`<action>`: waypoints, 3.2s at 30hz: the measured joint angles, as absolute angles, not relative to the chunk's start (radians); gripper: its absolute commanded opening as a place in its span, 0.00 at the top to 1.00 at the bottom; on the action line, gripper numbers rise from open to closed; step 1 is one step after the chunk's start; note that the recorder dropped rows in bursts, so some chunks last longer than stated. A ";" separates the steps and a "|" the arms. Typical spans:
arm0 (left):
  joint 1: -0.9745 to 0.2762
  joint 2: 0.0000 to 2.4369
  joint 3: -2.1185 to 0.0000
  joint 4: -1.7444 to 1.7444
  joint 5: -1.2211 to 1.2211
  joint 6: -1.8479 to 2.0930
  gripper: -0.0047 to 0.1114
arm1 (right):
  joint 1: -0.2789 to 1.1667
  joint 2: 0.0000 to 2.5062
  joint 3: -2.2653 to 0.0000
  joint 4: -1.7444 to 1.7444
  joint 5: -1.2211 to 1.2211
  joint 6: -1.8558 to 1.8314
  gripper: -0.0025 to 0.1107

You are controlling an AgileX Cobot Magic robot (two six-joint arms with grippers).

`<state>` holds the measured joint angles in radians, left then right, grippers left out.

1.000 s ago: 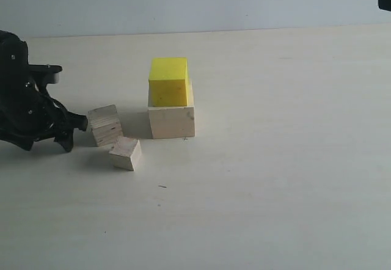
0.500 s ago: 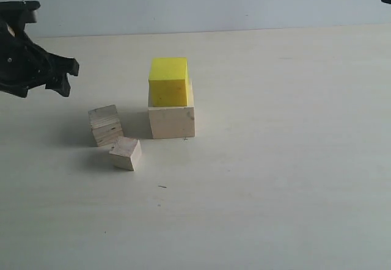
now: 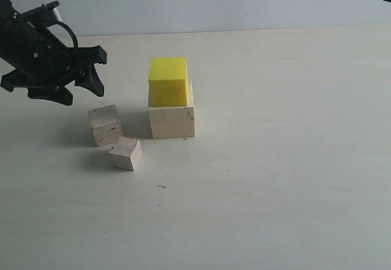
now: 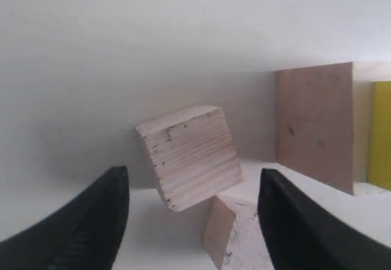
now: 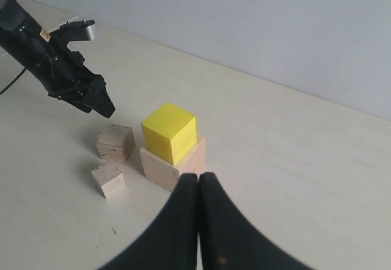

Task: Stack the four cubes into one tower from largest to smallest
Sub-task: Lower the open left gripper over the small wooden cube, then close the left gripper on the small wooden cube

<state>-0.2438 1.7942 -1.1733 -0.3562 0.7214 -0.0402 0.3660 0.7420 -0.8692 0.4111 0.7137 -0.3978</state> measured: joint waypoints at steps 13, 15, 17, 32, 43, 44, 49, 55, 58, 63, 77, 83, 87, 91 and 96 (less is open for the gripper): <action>-0.244 1.896 -1.177 -0.461 0.722 -0.079 0.37 | 0.366 0.742 -0.869 0.411 0.714 -0.398 0.98; -0.244 1.901 -1.177 -0.473 0.717 -0.079 0.37 | 0.366 0.742 -0.869 0.411 0.714 -0.398 0.98; -0.244 1.901 -1.177 -0.480 0.710 -0.081 0.37 | 0.366 0.742 -0.869 0.411 0.714 -0.398 0.98; -0.244 1.925 -1.195 -0.482 0.694 -0.153 0.37 | 0.366 0.742 -0.869 0.389 0.714 -0.411 0.98; -0.255 1.998 -1.235 -0.461 0.733 -0.168 0.37 | 0.366 0.742 -0.869 0.386 0.714 -0.413 0.98; -0.255 1.998 -1.235 -0.454 0.734 -0.170 0.38 | 0.366 0.742 -0.869 0.386 0.714 -0.413 0.98; -0.258 1.998 -1.235 -0.382 0.735 -0.206 0.58 | 0.366 0.742 -0.869 0.386 0.714 -0.413 0.98; -0.258 1.998 -1.239 -0.363 0.742 -0.216 0.86 | 0.366 0.742 -0.869 0.386 0.714 -0.413 0.98; -0.258 1.998 -1.240 -0.354 0.749 -0.189 0.93 | 0.366 0.742 -0.869 0.386 0.714 -0.413 0.98; -0.258 1.992 -1.244 -0.283 0.772 -0.164 0.95 | 0.366 0.742 -0.869 0.386 0.714 -0.413 0.98; -0.258 1.975 -1.254 0.131 0.937 -0.044 0.95 | 0.366 0.742 -0.869 0.386 0.714 -0.413 0.98; -0.258 1.978 -1.254 0.145 0.942 -0.034 0.83 | 0.366 0.742 -0.869 0.386 0.714 -0.413 0.98; -0.258 1.981 -1.254 0.147 0.943 -0.034 0.64 | 0.366 0.742 -0.869 0.386 0.714 -0.413 0.98; -0.258 1.981 -1.254 0.151 0.949 -0.034 0.51 | 0.366 0.742 -0.869 0.386 0.714 -0.413 0.98; -0.258 1.981 -1.254 0.168 0.974 -0.034 0.47 | 0.366 0.742 -0.869 0.386 0.714 -0.413 0.98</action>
<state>-0.2583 1.9815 -1.2537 0.1681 0.9743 -0.0339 0.3660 0.7420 -0.8692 0.3858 0.7137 -0.4131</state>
